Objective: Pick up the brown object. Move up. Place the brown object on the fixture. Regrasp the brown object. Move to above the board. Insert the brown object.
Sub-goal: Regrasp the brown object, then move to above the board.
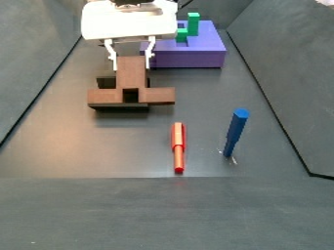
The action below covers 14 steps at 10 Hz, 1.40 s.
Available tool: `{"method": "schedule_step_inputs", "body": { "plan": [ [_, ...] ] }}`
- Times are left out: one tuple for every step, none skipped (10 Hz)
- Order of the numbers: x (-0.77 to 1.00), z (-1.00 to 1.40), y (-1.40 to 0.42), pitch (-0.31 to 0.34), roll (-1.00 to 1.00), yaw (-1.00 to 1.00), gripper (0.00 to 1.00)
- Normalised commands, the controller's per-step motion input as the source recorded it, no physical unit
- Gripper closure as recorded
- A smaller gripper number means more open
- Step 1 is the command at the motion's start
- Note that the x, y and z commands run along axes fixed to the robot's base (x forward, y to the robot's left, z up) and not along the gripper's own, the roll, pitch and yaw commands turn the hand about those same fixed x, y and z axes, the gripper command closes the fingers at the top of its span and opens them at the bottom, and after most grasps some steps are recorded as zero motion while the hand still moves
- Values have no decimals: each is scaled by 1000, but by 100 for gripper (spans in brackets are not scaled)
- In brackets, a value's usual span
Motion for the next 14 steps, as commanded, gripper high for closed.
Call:
{"method": "schedule_step_inputs", "body": {
  "plan": [
    [0,0,0,0,0,0,100],
    [0,0,0,0,0,0,100],
    [0,0,0,0,0,0,100],
    [0,0,0,0,0,0,100],
    [0,0,0,0,0,0,100],
    [0,0,0,0,0,0,100],
    [0,0,0,0,0,0,100],
    [0,0,0,0,0,0,100],
    [0,1400,0,0,0,0,100],
    [5,1400,-5,-2,-2,53,100],
    [-13,1400,-39,-29,-55,49,100],
    [-13,1400,-22,-35,-21,33,100],
    [6,1400,-29,-11,7,5,100],
    [5,1400,-42,-2,11,-2,100]
  ]
}}
